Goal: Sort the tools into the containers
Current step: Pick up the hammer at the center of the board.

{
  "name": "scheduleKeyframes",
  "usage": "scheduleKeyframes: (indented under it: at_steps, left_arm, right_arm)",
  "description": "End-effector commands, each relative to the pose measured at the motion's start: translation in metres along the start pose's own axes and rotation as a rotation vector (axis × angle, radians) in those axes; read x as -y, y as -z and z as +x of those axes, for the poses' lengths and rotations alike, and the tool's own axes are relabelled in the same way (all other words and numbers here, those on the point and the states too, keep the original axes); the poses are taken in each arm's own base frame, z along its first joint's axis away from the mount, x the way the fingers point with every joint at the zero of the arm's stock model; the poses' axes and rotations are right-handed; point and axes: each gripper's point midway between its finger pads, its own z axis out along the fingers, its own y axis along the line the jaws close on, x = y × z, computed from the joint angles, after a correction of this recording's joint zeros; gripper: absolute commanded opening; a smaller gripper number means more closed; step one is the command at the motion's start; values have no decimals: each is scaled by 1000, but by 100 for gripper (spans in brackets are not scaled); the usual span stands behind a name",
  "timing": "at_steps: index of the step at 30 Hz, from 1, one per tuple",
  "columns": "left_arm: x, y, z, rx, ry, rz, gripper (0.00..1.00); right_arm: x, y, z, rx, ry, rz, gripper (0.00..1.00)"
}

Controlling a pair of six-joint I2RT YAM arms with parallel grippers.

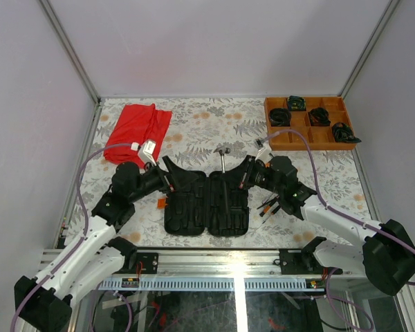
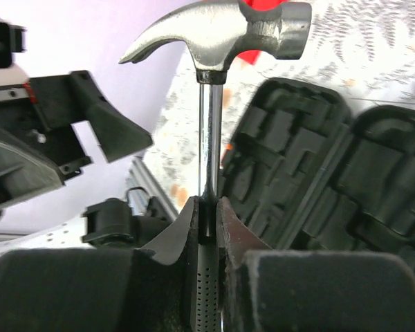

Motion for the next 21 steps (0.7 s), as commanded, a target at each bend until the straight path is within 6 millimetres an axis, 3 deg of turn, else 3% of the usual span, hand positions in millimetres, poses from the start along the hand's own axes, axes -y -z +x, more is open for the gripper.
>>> scheduleKeyframes:
  at_steps: [1, 5, 12, 17, 21]
  left_arm:
    - [52, -3, -17, 60, -44, 199, 89]
    - [71, -7, -28, 87, -51, 251, 83]
    - [92, -18, -40, 104, -53, 313, 81]
    - [104, -22, -42, 104, -42, 359, 66]
    - [110, -22, -42, 104, -36, 382, 60]
  right_arm:
    - [-86, 10, -38, 93, 21, -314, 0]
    - [-109, 13, -41, 79, 20, -398, 0]
    - [-137, 16, -38, 43, 24, -498, 0]
    - [-151, 19, -32, 16, 13, -567, 0]
    - [-157, 18, -30, 3, -3, -601, 0]
